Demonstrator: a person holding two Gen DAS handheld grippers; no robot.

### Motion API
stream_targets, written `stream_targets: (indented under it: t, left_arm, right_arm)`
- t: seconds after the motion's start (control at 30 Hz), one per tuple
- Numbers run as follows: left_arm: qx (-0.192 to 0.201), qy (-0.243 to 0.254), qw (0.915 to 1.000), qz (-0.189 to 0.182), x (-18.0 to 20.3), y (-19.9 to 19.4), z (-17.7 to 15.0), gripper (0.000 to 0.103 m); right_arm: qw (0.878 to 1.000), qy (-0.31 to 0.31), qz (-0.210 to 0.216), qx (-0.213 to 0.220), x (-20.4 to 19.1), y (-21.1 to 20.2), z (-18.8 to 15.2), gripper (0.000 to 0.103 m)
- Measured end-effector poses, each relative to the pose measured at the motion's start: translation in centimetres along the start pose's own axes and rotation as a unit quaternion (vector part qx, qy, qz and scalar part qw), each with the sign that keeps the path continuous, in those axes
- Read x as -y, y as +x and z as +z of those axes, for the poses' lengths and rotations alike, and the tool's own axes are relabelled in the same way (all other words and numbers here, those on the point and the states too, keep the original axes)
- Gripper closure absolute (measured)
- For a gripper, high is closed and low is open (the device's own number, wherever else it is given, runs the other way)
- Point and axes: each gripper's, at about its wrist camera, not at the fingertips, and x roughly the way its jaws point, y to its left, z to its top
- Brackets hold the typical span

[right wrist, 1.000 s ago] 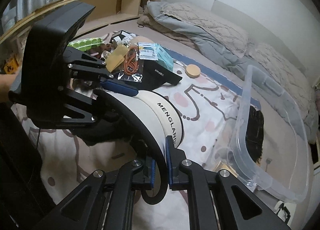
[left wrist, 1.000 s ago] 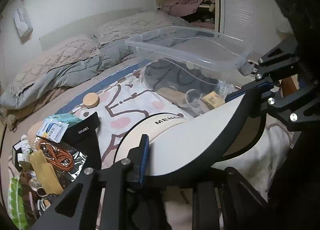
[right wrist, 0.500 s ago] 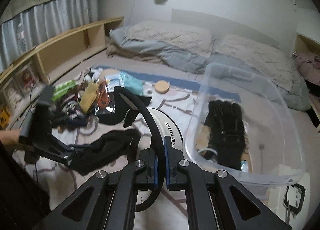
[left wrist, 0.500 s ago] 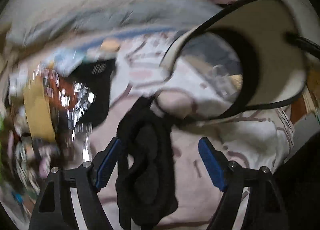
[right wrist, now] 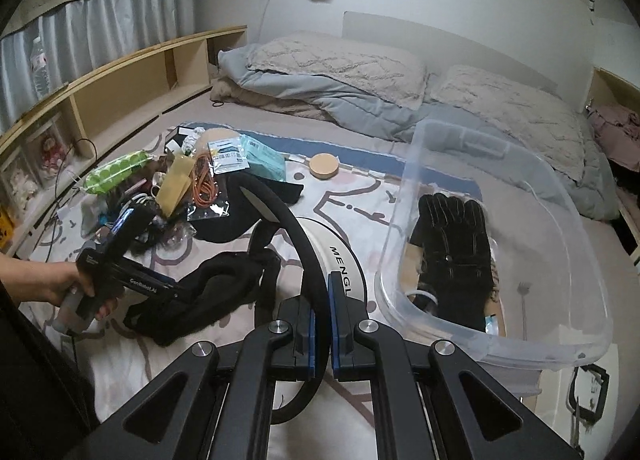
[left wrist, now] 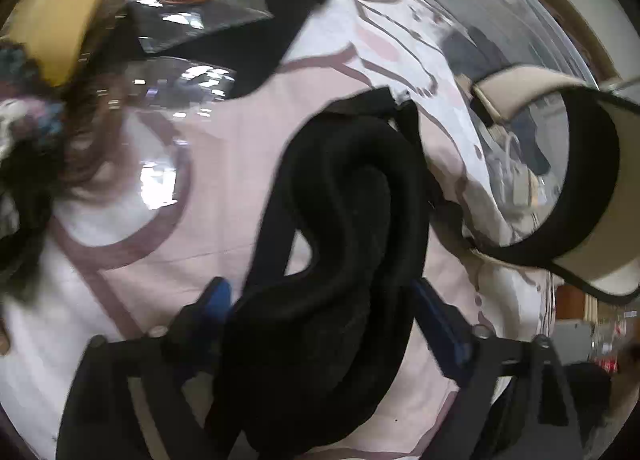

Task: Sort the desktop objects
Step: 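Lift the visor with the right gripper while the left gripper holds the eye mask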

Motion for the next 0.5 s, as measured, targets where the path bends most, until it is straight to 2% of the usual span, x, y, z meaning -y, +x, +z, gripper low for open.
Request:
stream_targets:
  t: [0.1, 0.23, 0.3, 0.43, 0.5]
  left_arm:
    - [-0.014, 0.009, 0.9999, -0.004, 0.7, 0.3, 0.2, 0.007]
    - [-0.042, -0.021, 0.9944, -0.094, 1.7, -0.1, 0.4, 0.008]
    - [-0.046, -0.007, 0.9922, -0.115, 2.6, -0.4, 0.2, 0.013]
    - [-0.052, 0.033, 0.9925, -0.105, 4.7, -0.1, -0.1, 0.018]
    - [-0.051, 0.044, 0.9938, -0.088, 5.2, 0.5, 0.0, 0.028]
  right_arm:
    - [1.0, 0.0, 0.002, -0.002, 0.0, 0.2, 0.0, 0.098]
    - [1.0, 0.001, 0.005, -0.001, 0.1, 0.2, 0.0, 0.098]
    - [1.0, 0.001, 0.007, 0.0, 0.1, 0.1, 0.0, 0.097]
    - [0.999, 0.014, 0.032, -0.011, 0.1, 0.4, -0.3, 0.097]
    - [0.999, 0.017, 0.035, -0.022, -0.1, 0.9, -0.5, 0.097]
